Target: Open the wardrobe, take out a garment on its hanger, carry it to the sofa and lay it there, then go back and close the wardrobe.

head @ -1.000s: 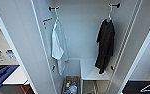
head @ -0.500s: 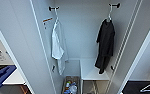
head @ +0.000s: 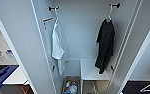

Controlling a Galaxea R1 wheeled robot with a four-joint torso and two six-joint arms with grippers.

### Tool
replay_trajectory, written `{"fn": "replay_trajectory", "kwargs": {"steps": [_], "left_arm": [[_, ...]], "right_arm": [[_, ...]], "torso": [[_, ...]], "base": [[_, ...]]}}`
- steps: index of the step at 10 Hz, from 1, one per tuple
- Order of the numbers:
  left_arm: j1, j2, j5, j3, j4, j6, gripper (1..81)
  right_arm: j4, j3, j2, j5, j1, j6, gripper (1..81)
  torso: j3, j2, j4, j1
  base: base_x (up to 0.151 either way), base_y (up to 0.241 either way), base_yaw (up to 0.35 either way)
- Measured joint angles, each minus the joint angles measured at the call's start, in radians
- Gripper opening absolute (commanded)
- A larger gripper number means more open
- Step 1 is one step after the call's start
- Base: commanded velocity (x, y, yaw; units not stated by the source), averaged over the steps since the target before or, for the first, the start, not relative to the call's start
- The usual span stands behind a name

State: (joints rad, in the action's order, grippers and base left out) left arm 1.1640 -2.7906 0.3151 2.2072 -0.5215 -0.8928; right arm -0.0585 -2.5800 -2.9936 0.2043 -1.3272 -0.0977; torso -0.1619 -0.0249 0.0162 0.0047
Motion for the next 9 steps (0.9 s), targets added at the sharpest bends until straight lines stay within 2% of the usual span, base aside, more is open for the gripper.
{"fn": "replay_trajectory", "kwargs": {"steps": [2,5,7,9], "left_arm": [[0.014,0.057,-0.080,-0.098,-0.071,-0.001,81.1],[0.056,0.067,-0.169,-0.136,-0.179,-0.002,81.1],[0.093,0.059,-0.207,-0.058,-0.253,0.000,81.1],[0.133,0.010,-0.229,0.094,-0.326,0.002,81.1]], "right_arm": [[-0.022,-0.001,-0.001,0.000,0.000,0.000,81.1],[-0.125,-0.024,-0.004,0.007,0.001,0.000,81.1],[-0.230,-0.041,-0.009,0.011,0.011,0.000,81.1],[-0.342,-0.050,-0.014,0.013,0.017,0.000,81.1]], "torso": [[0.000,0.000,0.000,0.000],[0.000,0.000,0.000,0.000],[0.000,0.000,0.000,0.000],[0.000,0.000,0.000,0.000]], "base": [[0.000,0.000,0.000],[0.000,0.000,0.000],[0.000,0.000,0.000],[0.000,0.000,0.000]]}}
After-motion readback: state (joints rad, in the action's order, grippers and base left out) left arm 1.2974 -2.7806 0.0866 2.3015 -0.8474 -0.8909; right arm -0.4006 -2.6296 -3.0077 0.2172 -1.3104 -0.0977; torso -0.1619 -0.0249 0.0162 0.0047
